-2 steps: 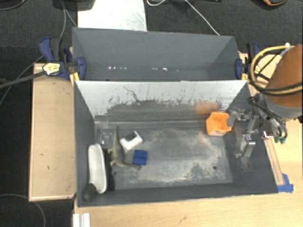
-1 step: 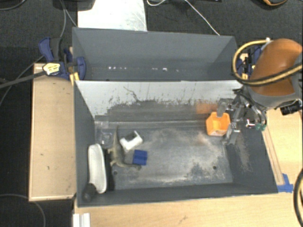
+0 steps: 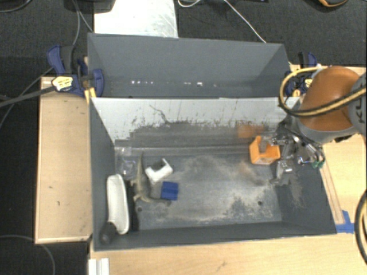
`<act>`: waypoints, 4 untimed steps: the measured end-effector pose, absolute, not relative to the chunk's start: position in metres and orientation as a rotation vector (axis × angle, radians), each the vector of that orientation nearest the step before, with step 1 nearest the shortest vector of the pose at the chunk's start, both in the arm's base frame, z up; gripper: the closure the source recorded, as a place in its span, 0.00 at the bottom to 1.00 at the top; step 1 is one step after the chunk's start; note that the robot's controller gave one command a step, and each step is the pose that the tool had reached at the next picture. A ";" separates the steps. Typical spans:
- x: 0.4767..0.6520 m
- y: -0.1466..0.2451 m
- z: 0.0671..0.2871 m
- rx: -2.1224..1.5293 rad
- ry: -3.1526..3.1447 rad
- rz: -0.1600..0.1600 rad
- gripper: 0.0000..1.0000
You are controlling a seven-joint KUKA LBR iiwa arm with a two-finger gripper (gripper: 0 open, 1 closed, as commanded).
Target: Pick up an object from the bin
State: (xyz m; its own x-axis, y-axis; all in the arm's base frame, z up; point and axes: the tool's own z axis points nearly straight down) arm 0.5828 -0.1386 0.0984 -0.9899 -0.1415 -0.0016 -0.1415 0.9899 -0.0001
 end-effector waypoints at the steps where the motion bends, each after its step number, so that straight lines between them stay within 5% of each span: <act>1: 0.594 -0.141 0.118 0.221 3.131 0.001 0.00; 2: 0.606 -0.153 0.083 -0.248 3.082 -0.017 0.00; 3: 0.592 -0.150 0.071 0.190 3.129 0.000 1.00; 4: 0.592 -0.150 0.071 0.189 3.129 0.001 1.00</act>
Offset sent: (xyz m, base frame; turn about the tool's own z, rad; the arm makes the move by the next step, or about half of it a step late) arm 0.0100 -0.0127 -0.0284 -0.0244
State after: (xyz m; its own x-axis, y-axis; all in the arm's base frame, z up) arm 0.5922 -0.1500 0.0709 -0.9927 0.1206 -0.0072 0.1206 0.9927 0.0009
